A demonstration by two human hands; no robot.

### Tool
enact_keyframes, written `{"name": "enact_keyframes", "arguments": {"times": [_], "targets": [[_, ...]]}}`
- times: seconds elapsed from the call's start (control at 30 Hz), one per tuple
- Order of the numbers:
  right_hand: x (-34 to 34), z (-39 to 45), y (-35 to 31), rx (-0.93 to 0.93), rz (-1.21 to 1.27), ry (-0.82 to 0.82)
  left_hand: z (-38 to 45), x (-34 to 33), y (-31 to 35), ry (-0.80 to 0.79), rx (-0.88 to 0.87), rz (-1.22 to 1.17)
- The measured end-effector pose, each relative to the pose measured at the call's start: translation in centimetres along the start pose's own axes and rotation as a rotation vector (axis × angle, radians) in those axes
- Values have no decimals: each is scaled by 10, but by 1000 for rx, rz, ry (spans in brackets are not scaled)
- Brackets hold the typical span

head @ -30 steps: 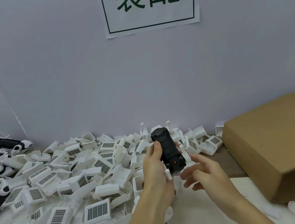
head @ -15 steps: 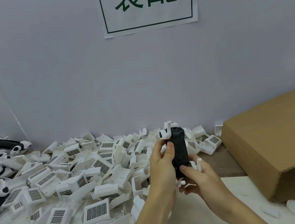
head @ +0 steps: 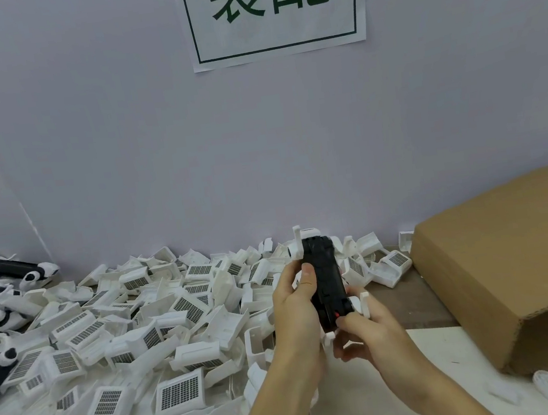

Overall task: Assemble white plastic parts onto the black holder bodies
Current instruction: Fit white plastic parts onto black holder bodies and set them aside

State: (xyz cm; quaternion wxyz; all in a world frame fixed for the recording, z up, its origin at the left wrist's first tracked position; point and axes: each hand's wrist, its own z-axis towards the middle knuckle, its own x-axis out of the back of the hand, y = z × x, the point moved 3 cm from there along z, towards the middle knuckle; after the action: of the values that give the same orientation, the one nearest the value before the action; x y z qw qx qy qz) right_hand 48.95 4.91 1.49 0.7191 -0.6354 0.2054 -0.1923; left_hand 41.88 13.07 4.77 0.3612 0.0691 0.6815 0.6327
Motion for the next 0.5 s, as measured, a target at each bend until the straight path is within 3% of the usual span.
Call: {"name": "enact_keyframes", "arguments": {"times": [0.5], "targets": [[-2, 0, 0, 12, -14, 24, 1, 1, -3, 1, -10, 54]]}}
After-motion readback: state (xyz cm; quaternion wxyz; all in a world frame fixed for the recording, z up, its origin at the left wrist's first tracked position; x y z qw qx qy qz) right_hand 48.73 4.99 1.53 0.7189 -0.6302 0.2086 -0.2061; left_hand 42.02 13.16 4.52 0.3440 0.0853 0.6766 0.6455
